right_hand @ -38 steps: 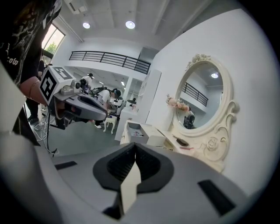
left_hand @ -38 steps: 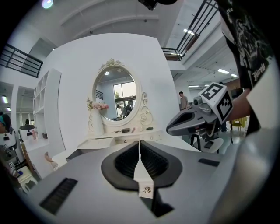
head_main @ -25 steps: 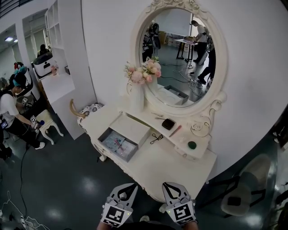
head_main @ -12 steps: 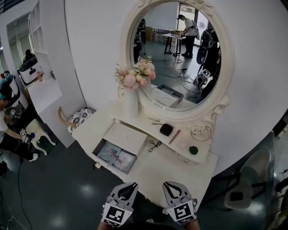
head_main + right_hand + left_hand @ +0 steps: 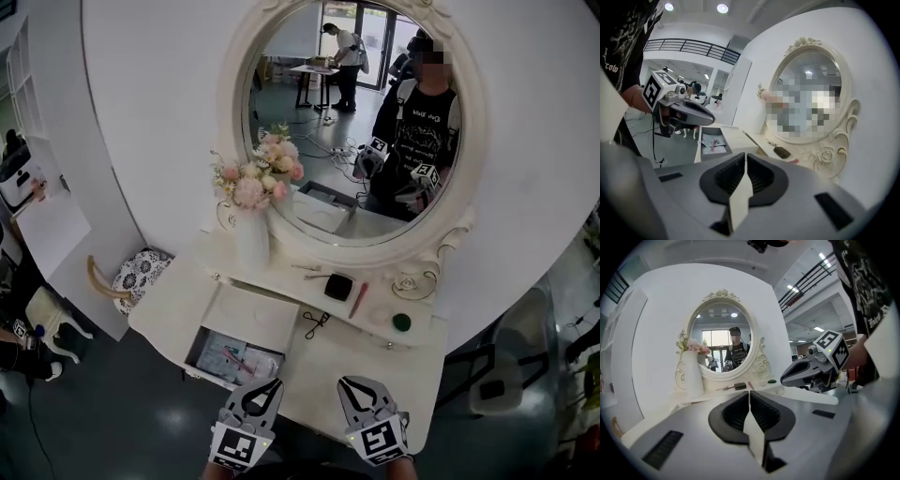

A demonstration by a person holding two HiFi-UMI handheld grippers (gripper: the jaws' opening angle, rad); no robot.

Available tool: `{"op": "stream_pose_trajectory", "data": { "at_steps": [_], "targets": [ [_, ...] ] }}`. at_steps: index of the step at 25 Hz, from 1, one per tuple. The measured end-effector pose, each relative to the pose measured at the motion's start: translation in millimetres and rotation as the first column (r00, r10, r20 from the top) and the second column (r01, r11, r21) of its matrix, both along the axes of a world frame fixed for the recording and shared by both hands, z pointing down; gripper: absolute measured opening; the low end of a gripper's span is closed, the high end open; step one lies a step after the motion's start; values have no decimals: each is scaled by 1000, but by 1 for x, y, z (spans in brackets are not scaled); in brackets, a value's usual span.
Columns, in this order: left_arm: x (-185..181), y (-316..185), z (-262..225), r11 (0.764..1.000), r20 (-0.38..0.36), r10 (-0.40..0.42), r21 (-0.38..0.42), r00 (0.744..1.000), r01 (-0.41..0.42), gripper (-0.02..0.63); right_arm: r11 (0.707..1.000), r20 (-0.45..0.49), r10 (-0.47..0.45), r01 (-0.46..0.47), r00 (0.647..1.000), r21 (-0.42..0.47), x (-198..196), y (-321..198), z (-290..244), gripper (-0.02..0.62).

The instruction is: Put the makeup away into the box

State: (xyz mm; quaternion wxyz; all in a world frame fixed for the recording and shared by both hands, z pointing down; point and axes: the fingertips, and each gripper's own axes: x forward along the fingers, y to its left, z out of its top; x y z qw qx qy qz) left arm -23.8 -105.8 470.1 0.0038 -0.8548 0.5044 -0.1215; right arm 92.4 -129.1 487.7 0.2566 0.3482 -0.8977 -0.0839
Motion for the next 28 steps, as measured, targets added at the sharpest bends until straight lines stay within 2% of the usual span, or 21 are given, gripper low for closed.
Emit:
{"op": "stream_pose_trajectory", "data": {
  "at_steps": [6,12,15,19,22,28],
  "targets": [
    [-15,-21,-2,995,20,101,7,995,-101,23,996,10,94,-94,996,-9,-19,-10,-2,11],
    [-39,-29,2,990,22,144,3,989,-144,23,981,-15,193,-193,981,-33,-33,-13,11,11],
    [-50,-35,2,989,7,145,8,989,-145,23,977,-25,207,-208,978,-35,-40,-14,12,11],
    [-61,-40,1,990,26,139,14,990,-140,23,970,-10,242,-242,970,-23,-40,-26,5,11],
    [-67,-45,1,993,6,121,8,993,-121,23,963,-3,270,-270,963,-9,-36,-39,-1,11],
    [-69,-53,4,995,5,95,-7,996,-95,23,930,4,359,-358,933,-81,-20,-62,10,11]
  ]
}}
